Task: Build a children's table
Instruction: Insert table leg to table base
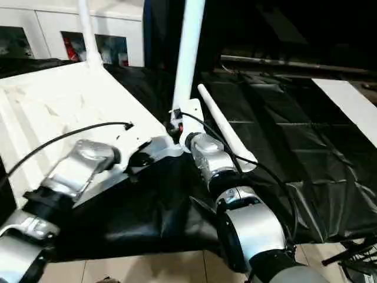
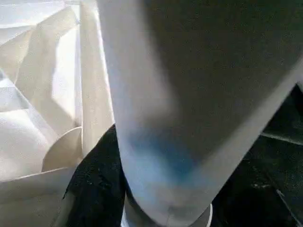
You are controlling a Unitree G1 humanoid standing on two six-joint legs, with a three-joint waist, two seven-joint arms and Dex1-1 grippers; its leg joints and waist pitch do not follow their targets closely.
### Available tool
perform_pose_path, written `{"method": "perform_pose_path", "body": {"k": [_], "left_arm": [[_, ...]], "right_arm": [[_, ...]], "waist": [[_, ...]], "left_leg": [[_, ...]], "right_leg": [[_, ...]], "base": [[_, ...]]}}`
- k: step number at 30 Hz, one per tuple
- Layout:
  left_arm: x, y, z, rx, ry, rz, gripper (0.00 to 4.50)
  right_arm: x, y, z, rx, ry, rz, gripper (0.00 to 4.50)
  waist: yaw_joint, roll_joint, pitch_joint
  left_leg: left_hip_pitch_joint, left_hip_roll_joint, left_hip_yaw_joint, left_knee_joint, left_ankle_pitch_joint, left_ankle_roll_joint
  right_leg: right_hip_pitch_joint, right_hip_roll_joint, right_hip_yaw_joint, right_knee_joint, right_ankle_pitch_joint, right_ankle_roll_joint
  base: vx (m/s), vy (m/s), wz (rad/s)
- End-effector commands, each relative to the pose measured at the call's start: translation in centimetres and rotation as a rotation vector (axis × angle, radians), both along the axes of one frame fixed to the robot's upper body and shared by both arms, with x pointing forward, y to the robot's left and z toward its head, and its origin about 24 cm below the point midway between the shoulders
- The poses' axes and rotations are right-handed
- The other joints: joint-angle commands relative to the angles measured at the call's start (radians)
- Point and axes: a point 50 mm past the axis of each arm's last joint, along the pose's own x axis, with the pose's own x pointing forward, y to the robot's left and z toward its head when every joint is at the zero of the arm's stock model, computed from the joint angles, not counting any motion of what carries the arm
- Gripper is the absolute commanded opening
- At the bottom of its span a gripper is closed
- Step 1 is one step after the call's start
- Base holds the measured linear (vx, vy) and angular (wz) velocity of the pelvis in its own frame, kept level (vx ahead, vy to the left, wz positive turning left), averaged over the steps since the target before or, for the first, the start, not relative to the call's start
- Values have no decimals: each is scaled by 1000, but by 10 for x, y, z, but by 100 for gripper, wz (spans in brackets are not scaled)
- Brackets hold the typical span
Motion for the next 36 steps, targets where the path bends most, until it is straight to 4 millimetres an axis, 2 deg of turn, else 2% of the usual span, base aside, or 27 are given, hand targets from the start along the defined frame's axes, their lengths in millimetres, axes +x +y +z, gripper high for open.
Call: {"method": "perform_pose_path", "body": {"k": [1,7,9,11,15,17,18,21,22,26,28,29,30,31,32,33,34,35,36], "left_arm": [[-6,-39,9,-82,-4,-153,0],[-6,-33,9,-74,-2,-150,0],[-6,-33,9,-73,-2,-149,0],[-5,-30,9,-70,-2,-148,0],[-4,-25,10,-66,-8,-139,0],[-3,-22,10,-65,-11,-132,0],[-3,-21,11,-64,-14,-127,0],[-2,-19,12,-63,-19,-122,0],[-2,-18,12,-63,-21,-121,0],[-1,-13,13,-63,-28,-120,0],[0,-7,13,-66,-39,-109,0],[0,-6,13,-66,-41,-107,0],[0,-3,12,-68,-50,-99,0],[0,0,11,-66,-51,-91,0],[0,6,10,-69,-54,-72,0],[0,7,10,-70,-55,-67,0],[0,11,9,-76,-61,-49,0],[-1,14,8,-77,-67,-38,0],[-1,14,8,-77,-67,-38,0]], "right_arm": [[-31,-2,-60,-82,291,-6,190],[-30,1,-57,-62,288,-4,190],[-29,1,-56,-51,287,-1,260],[-28,1,-53,-28,282,7,260],[-23,-1,-46,-1,255,11,308],[-20,-2,-42,4,238,16,314],[-19,-3,-40,5,228,21,335],[-15,-6,-33,7,192,44,356],[-14,-7,-30,10,173,59,365],[-10,-14,-17,8,90,146,398],[-13,-23,-7,12,33,240,402],[-14,-24,-5,13,28,250,421],[-18,-29,-1,16,13,280,421],[-24,-35,2,23,6,305,440],[-34,-43,8,35,-4,339,440],[-36,-45,10,38,-6,347,446],[-46,-51,14,45,-15,371,446],[-53,-57,16,45,-23,379,446],[-53,-57,16,45,-23,379,446]], "waist": [[-3,25,-34],[-4,25,-33],[-4,25,-32],[-5,26,-33],[-2,28,-37],[0,29,-40],[0,25,-42],[5,28,-47],[7,26,-48],[13,26,-49],[18,25,-53],[20,26,-57],[21,25,-56],[29,26,-59],[26,24,-61],[35,24,-59],[32,21,-58],[33,25,-58],[33,22,-59]], "left_leg": [[18,40,-14,-76,-322,-46],[18,40,-15,-77,-343,-52],[17,40,-16,-78,-347,-51],[17,40,-16,-78,-347,-51],[17,42,-14,-77,-315,-51],[15,41,-13,-75,-301,-48],[13,40,-12,-73,-279,-44],[12,40,-9,-68,-220,-32],[8,39,-8,-65,-187,-26],[9,37,-5,-59,-141,-2],[8,34,-5,-51,-88,25],[8,34,-5,-48,-52,39],[7,32,-6,-47,-34,47],[13,34,-6,-42,-10,62],[10,33,-6,-41,-4,67],[10,33,-7,-41,4,72],[5,33,-10,-42,-4,76],[5,32,-10,-43,-11,73],[8,35,-9,-42,-37,69]], "right_leg": [[7,-79,66,-107,-213,-140],[5,-79,66,-109,-231,-135],[5,-79,66,-110,-239,-133],[5,-78,67,-110,-241,-133],[8,-78,66,-104,-175,-147],[12,-79,66,-102,-153,-153],[15,-78,66,-99,-127,-158],[21,-78,64,-92,-60,-172],[24,-76,64,-86,-8,-176],[29,-74,61,-81,64,-183],[35,-70,60,-73,152,-182],[36,-70,58,-68,208,-189],[40,-65,58,-68,238,-185],[38,-62,56,-65,297,-179],[39,-63,56,-60,316,-185],[44,-61,54,-65,326,-175],[46,-65,53,-62,331,-172],[46,-64,52,-64,319,-171],[43,-68,54,-66,299,-170]], "base": [[0,0,0],[0,0,0],[0,0,0],[0,0,0],[0,0,0],[0,0,0],[0,0,0],[0,0,0],[0,0,0],[0,0,0],[0,0,0],[0,0,0],[0,0,0],[0,0,0],[0,0,0],[0,0,0],[0,0,0],[0,0,0],[0,0,0]]}}
